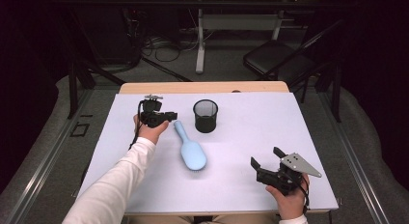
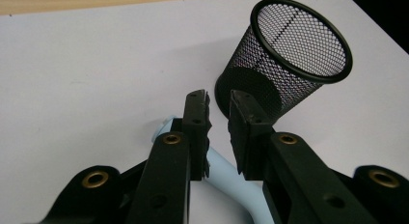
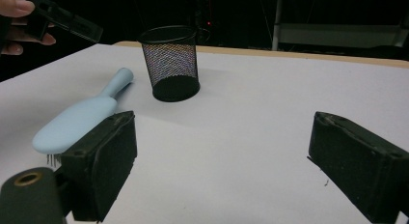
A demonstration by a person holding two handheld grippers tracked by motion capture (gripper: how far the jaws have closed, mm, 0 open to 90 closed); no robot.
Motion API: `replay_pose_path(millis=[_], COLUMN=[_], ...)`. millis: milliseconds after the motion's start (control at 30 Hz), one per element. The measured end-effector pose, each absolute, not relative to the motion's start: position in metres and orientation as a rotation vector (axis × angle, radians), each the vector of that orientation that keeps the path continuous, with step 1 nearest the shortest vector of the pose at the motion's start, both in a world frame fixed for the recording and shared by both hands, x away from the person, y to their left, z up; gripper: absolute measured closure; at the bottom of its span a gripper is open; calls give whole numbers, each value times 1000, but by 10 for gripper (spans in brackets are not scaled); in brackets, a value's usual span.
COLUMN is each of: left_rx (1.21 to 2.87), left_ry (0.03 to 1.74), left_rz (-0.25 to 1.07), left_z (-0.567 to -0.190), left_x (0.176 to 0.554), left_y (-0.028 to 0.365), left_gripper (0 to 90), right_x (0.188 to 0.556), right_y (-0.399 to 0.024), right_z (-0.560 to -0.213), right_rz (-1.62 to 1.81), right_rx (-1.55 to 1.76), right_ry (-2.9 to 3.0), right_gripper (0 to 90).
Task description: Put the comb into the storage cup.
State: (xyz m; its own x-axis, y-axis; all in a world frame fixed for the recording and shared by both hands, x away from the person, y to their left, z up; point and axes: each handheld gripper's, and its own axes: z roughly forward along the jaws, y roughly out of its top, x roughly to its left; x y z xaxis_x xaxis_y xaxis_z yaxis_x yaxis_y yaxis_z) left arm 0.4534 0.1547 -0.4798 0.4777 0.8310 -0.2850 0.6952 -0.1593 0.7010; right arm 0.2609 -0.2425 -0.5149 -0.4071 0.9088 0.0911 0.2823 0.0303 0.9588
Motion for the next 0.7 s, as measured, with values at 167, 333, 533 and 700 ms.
replay_pose_path(millis=[167,333,533,700], left_rx=[1930,1940,1970,1988], left_ry=[1285,1301,1328,1337], left_rz=[220,237,246,254], left_z=[-484,-490,-500,-505], left_x=[456,460,465,469], left_y=[148,141,133,129], left_gripper=[827,867,896,900], right_x=[261,262,262,262], right_y=[-243,-244,-244,-244], right_z=[-515,-515,-515,-515], right_rz=[1395,1398,1396,1397], right_rx=[1219,1222,1223,1227], right_ry=[1741,1740,1742,1743], right_gripper=[96,100,103,108])
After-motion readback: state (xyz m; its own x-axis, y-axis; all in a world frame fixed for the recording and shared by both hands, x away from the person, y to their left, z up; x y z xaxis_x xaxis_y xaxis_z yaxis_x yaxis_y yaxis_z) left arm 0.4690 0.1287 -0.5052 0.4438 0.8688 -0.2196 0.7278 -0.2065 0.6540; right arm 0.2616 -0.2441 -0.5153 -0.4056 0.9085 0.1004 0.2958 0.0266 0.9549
